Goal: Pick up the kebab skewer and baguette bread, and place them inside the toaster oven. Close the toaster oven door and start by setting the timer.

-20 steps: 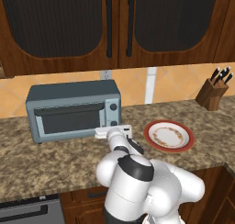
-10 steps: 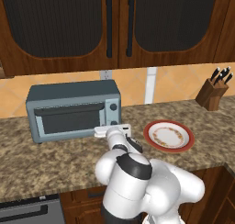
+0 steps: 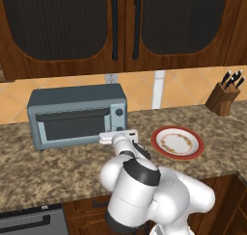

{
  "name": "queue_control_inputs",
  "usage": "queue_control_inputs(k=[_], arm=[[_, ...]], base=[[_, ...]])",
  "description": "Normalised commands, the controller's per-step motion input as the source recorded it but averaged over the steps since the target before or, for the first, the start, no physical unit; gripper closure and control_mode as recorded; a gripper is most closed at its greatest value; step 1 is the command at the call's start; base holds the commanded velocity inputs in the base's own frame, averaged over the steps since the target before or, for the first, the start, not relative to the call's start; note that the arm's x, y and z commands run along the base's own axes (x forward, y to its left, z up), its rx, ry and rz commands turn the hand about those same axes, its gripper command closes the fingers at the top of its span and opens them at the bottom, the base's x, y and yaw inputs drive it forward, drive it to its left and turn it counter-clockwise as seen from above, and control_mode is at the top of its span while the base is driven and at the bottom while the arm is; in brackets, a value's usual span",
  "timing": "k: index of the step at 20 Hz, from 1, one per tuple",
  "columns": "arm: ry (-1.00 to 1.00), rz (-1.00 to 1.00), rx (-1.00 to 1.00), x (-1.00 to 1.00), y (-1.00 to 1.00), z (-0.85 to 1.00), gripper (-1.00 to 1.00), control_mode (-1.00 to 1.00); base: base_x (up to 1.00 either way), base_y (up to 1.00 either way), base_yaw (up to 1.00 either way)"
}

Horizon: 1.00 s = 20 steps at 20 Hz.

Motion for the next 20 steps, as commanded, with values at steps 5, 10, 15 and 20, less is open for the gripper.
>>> queue_control_inputs(k=[5, 10, 15, 20], arm=[[0.00, 0.05, 0.00, 0.07, -0.06, 0.00, -1.00, -1.00], [0.00, 0.05, 0.00, 0.03, -0.10, 0.00, -1.00, -1.00], [0.00, 0.07, 0.00, 0.00, -0.15, -0.04, -1.00, -1.00], [-0.01, 0.08, 0.00, 0.00, -0.20, -0.23, -1.00, -1.00]], base=[[0.00, 0.00, 0.00], [0.00, 0.00, 0.00], [0.00, 0.00, 0.00], [0.00, 0.00, 0.00]])
